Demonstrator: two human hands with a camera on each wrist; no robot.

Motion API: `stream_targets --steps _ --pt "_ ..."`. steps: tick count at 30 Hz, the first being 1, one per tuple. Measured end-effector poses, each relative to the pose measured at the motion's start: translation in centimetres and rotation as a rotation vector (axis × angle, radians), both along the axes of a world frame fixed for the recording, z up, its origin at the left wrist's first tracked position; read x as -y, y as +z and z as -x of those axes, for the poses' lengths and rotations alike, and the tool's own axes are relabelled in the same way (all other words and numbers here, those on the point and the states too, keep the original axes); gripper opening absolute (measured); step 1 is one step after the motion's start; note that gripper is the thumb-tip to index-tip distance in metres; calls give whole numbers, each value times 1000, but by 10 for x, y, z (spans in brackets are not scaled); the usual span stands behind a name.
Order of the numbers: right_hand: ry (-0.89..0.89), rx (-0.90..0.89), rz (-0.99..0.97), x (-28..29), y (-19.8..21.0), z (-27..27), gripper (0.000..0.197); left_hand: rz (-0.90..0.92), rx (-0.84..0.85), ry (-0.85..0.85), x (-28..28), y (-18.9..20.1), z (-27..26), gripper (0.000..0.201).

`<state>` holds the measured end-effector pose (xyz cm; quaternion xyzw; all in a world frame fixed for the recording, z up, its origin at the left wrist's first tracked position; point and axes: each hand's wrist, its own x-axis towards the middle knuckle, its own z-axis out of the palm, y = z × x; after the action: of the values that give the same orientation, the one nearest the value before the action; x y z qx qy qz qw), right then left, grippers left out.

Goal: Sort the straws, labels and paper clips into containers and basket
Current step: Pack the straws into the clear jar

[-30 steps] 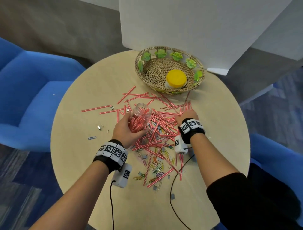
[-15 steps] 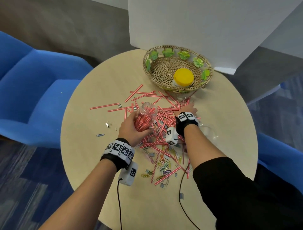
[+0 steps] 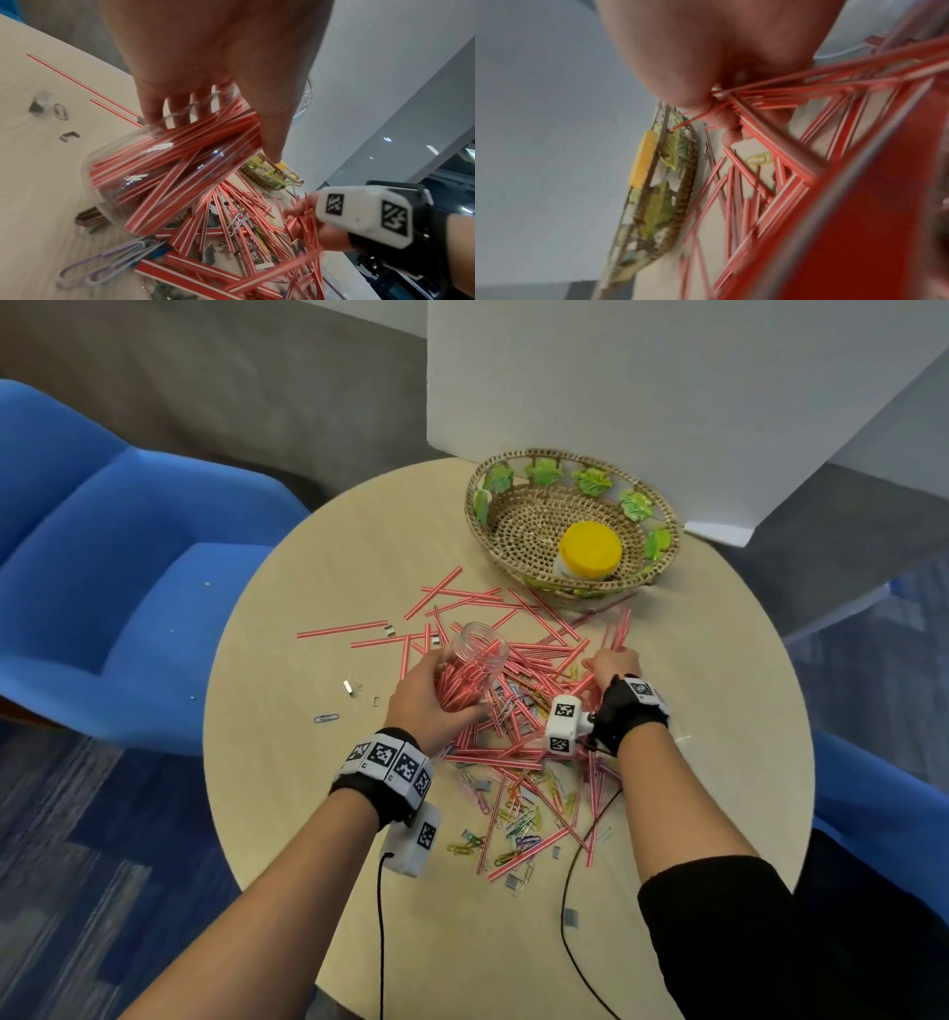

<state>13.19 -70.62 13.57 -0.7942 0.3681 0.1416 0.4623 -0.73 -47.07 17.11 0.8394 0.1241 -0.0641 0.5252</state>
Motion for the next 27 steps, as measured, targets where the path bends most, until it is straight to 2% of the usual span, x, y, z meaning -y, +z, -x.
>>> stream_targets --steps 2,6,9,12,21,24,27 --pt "-107 55 -193 4 -3 5 28 1 -2 -9 2 1 -1 77" --pt "-332 255 -591 4 14 26 31 -26 -9 -20 8 1 -1 81" --pt "-416 364 -733 0 42 38 18 -44 -6 -38 13 3 2 79" --pt "-387 447 -786 -3 71 43 17 -78 2 -65 18 7 5 79" --pt "-220 725 -1104 -6 173 65 49 -123 -2 -136 27 18 19 76" --pt "-140 806 -1250 -9 195 71 55 -122 14 -159 32 23 24 76" --pt "-84 902 -1234 -17 207 78 56 -117 36 -195 38 31 29 79"
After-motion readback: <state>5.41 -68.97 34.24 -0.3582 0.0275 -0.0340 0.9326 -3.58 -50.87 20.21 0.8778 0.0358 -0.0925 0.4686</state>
